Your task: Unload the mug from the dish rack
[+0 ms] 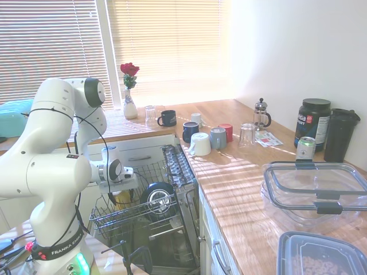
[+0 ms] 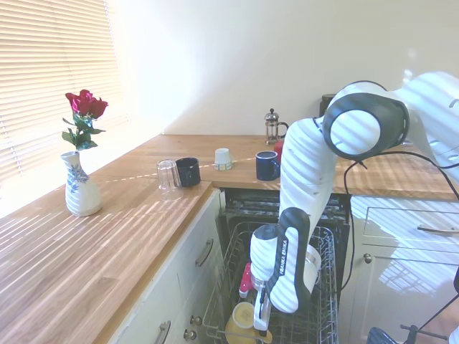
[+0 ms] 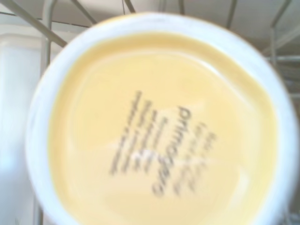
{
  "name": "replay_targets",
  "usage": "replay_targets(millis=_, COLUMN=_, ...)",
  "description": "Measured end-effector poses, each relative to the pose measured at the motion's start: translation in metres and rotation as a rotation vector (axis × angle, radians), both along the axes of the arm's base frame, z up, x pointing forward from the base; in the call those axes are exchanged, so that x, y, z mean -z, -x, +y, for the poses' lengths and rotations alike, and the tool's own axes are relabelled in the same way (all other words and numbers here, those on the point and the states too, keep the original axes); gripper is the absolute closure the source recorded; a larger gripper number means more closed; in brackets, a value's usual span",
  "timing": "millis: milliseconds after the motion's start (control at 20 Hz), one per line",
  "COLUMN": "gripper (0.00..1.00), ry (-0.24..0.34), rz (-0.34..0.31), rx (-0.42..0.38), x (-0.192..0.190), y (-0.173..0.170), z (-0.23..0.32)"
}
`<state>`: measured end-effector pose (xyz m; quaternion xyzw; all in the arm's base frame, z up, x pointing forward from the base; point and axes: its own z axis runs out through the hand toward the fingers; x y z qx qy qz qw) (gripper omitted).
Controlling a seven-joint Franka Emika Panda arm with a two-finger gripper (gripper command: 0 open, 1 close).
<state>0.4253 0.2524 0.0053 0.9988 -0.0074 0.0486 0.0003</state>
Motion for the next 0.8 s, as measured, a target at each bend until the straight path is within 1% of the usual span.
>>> replay_targets(millis=150, gripper=0.0, ry=-0.005, rz=-0.004, rx=-0.015, x=0.01, y=-0.005, z=0.009)
replay_targets(millis=300, gripper=0.0, ry=0.011, rz=-0.003, rx=-0.012, x=0.022, y=-0.009, z=0.002)
replay_targets(millis=350, gripper=1.0, ry=0.018, rz=-0.001, rx=-0.011, x=0.026, y=-0.01, z=-0.001)
replay_targets(millis=450, gripper=1.0, ry=0.019, rz=-0.001, rx=-0.008, x=0.031, y=-0.01, z=-0.001)
replay_targets(millis=800, gripper=1.0, ry=0.034, rz=-0.018, rx=-0.008, x=0.03, y=-0.01, z=0.002)
